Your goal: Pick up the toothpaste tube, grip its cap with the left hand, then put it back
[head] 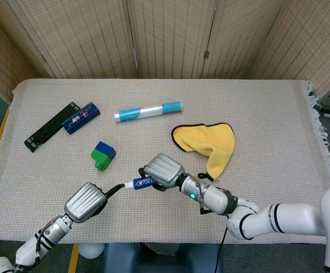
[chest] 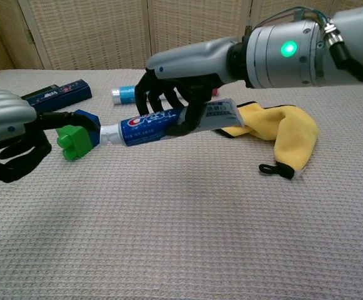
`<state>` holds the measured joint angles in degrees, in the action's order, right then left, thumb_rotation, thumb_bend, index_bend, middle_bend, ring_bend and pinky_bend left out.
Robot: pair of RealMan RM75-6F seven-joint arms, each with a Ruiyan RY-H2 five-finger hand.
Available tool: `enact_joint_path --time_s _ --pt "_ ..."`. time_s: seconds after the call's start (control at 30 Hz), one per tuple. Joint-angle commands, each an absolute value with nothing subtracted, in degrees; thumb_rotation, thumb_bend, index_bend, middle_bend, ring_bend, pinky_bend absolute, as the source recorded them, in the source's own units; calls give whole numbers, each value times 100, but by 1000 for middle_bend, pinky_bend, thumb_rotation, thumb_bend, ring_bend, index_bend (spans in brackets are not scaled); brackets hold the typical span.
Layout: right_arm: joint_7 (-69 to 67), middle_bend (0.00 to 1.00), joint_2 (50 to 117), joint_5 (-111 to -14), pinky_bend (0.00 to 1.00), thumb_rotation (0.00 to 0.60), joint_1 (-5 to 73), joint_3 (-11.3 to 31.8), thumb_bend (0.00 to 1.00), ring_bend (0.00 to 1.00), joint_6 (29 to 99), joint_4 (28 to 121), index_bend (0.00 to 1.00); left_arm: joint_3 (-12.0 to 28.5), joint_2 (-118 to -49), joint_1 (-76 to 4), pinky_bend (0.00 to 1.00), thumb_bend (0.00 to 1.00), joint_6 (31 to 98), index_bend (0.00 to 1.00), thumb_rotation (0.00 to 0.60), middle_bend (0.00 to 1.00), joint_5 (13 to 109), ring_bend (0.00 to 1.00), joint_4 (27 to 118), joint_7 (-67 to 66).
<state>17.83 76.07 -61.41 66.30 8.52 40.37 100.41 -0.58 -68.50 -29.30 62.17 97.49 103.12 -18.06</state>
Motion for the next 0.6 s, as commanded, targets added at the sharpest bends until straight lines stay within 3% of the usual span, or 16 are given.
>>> enact_joint_path --time_s 0.03,0.2,0.3,0.4,0.5,0.6 --pt "1575 616 7612 -6303 620 600 6548 909 796 693 4086 10024 696 -75 -6870 -2921 816 807 6247 162 600 857 9747 802 10306 -1778" --pt "1396 618 7637 -6451 621 600 6464 917 796 696 4129 9991 701 -75 -6885 -2887 816 806 6333 163 600 857 9674 794 10340 -1650" --pt "1239 618 7666 -6500 621 600 6342 920 795 695 4250 9980 701 4 -6848 -2793 815 801 6577 175 600 818 9535 738 10372 -1271" --pt "976 618 7706 -6599 621 600 6172 924 795 694 4399 9969 701 117 -6768 -2671 786 679 6882 178 600 651 9352 620 10379 -630" --pt "657 618 7763 -6733 621 600 5999 929 795 696 4534 9966 701 249 -6660 -2561 678 486 7148 183 600 459 9155 476 10368 100" --pt "347 618 7861 -6840 621 600 5841 932 795 701 4652 9929 701 384 -6578 -2459 457 369 7357 177 600 328 8940 313 10394 940"
